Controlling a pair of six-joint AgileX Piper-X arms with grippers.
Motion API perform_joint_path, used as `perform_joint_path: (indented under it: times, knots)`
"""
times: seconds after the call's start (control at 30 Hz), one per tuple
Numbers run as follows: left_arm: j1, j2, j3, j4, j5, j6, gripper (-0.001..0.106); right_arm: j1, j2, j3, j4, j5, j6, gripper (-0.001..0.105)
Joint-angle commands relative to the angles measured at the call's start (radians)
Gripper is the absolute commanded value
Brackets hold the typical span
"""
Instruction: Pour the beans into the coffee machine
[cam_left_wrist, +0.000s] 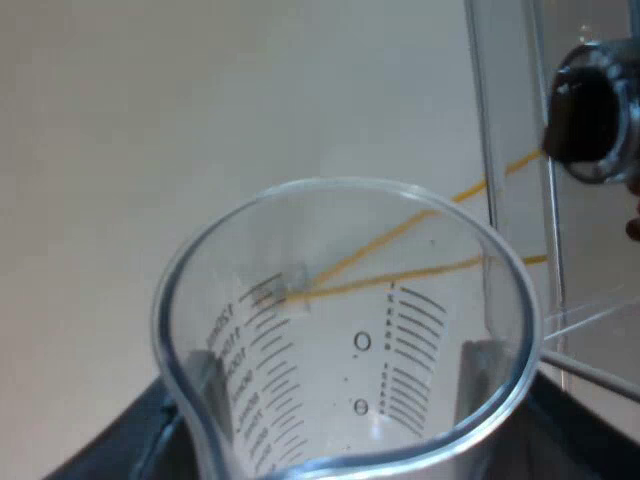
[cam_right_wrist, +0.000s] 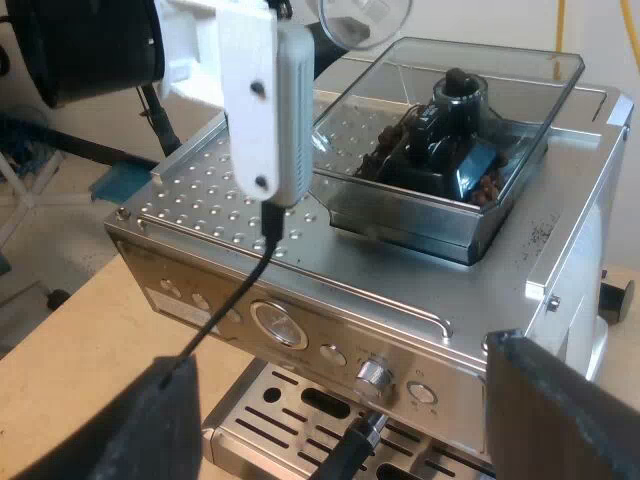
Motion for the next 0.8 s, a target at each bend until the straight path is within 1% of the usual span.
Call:
perform_joint_path:
  times: [0.03,0.07,0.1,0.13,0.17,0.2,0.23,0.33,0.37,0.4,0.47,0.5,0.57,0.6,0.63,0.67,0.7,0.77,0.8]
  knots:
    - [-0.006,-0.001,-0.001,-0.018,-0.047,-0.156,0.029,0.002,-0.009,-0.014,-0.007,-0.009,-0.012,0.062]
    - [-0.006,-0.001,-0.001,-0.018,-0.049,-0.180,0.029,0.002,-0.009,-0.014,-0.007,-0.009,-0.012,0.062]
    - [-0.006,-0.004,-0.001,-0.016,-0.057,-0.276,0.029,0.002,-0.009,-0.014,-0.007,-0.009,-0.012,0.062]
    - [-0.006,-0.004,-0.001,-0.016,-0.066,-0.334,0.029,0.002,-0.009,-0.014,-0.007,-0.009,-0.012,0.062]
    - [-0.006,-0.004,-0.001,-0.016,-0.075,-0.352,0.029,0.002,-0.009,-0.014,-0.007,-0.009,-0.012,0.062]
    - [-0.006,-0.007,-0.001,-0.016,-0.086,-0.395,0.029,0.002,-0.009,-0.014,-0.007,-0.009,-0.012,0.062]
    - [-0.006,-0.007,-0.001,-0.016,-0.090,-0.416,0.029,0.002,-0.009,-0.014,-0.007,-0.009,-0.012,0.062]
    - [-0.006,-0.016,-0.001,-0.009,-0.110,-0.530,0.029,0.002,-0.009,-0.014,-0.007,-0.009,-0.012,0.062]
    - [-0.006,-0.020,-0.001,-0.008,-0.115,-0.543,0.029,0.002,-0.009,-0.014,-0.007,-0.009,-0.012,0.062]
    - [-0.006,-0.021,-0.001,0.000,-0.118,-0.585,0.029,0.002,-0.009,-0.014,-0.007,-0.009,-0.012,0.062]
    - [-0.006,-0.026,-0.001,0.004,-0.122,-0.621,0.029,0.002,-0.009,-0.014,-0.007,-0.009,-0.012,0.062]
    - [-0.006,-0.031,-0.001,0.016,-0.122,-0.663,0.029,0.002,-0.009,-0.014,-0.007,-0.009,-0.012,0.062]
    - [-0.006,-0.033,-0.001,0.027,-0.122,-0.691,0.029,0.002,-0.009,-0.014,-0.007,-0.009,-0.012,0.062]
    - [-0.006,-0.038,-0.001,0.050,-0.122,-0.738,0.029,0.002,-0.009,-0.014,-0.007,-0.009,-0.012,0.062]
    - [-0.006,-0.040,-0.001,0.069,-0.122,-0.766,0.029,0.002,-0.009,-0.014,-0.007,-0.009,-0.012,0.062]
    - [-0.006,-0.041,-0.001,0.076,-0.122,-0.775,0.029,0.002,-0.009,-0.014,-0.007,-0.009,-0.012,0.062]
    - [-0.006,-0.044,-0.001,0.095,-0.122,-0.799,0.029,0.002,-0.009,-0.014,-0.007,-0.009,-0.012,0.062]
    - [0.003,-0.048,-0.001,0.115,-0.120,-0.853,0.029,0.002,-0.009,-0.014,-0.007,-0.009,-0.012,0.062]
    - [0.010,-0.052,-0.001,0.118,-0.119,-0.891,0.029,0.002,-0.009,-0.014,-0.007,-0.009,-0.012,0.062]
